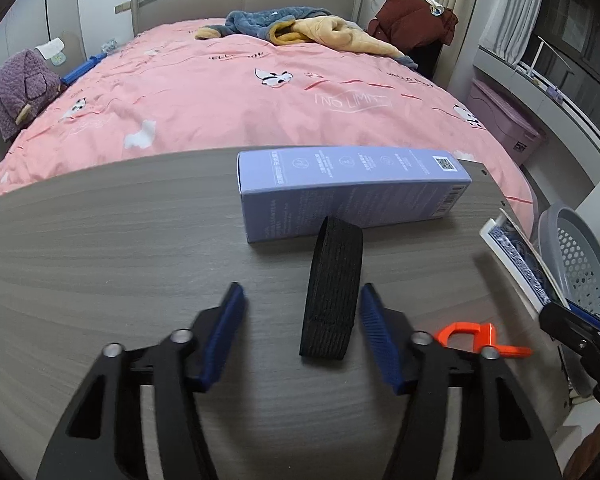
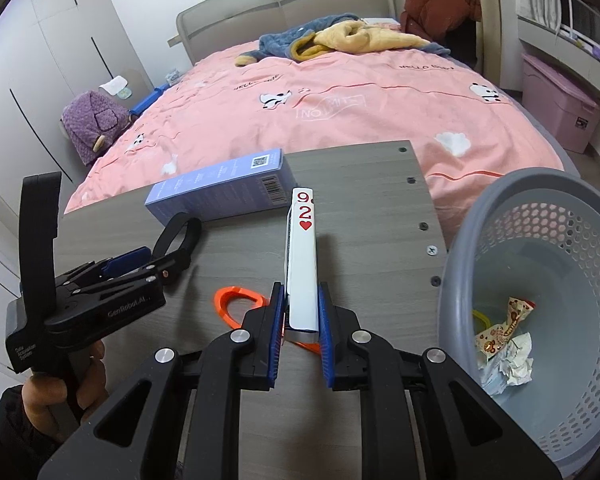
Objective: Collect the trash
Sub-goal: 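Grasp the black strap with the left tool while the right holds the card, then carry strap and card over the wastebasket and open both tools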
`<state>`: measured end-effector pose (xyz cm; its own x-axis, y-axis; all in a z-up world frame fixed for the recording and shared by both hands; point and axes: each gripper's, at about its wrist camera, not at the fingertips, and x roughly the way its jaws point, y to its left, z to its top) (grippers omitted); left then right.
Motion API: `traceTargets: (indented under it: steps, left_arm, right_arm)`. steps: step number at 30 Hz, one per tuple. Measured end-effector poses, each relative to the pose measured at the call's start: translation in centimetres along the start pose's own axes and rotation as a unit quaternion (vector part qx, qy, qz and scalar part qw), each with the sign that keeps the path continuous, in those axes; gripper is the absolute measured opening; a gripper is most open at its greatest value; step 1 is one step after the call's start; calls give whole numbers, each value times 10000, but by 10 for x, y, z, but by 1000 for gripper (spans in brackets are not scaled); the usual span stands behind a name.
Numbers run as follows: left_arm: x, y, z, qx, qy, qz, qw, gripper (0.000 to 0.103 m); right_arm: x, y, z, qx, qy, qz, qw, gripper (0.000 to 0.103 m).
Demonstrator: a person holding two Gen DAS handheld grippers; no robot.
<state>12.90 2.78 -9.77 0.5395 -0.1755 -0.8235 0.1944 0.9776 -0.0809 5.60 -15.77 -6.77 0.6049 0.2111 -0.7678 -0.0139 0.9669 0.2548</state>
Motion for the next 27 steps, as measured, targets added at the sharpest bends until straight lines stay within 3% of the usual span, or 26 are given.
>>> traceTargets:
  steps: [1,2,3,10,16,27]
  left_arm:
    - [0,-1,0,21,2,-12,10000,37]
    - [0,-1,0,35,15,-46,10000,21]
    - [-1,-1,0,32,38,-79,10000,17]
    - [-26,-5,-4,61,-142,-96,9998,17]
    - [-55,-32,2,285,-389,-177,9987,17]
    - [-79,-160,19,1318,-627,-957,9847,17]
  right_arm:
    - [-1,-2,0,20,-4,-6,10000,16]
    - [-2,-4,-1,38,-9,-12,10000,16]
    - [-3,-6,-2,57,-15,-16,10000,16]
    - [-10,-12,-4,137,-118,74,9998,16]
    - [-31,-28,-3,257,-339,166,9990,16]
    - [-86,-102,-11,747,-813,-337,9933,16]
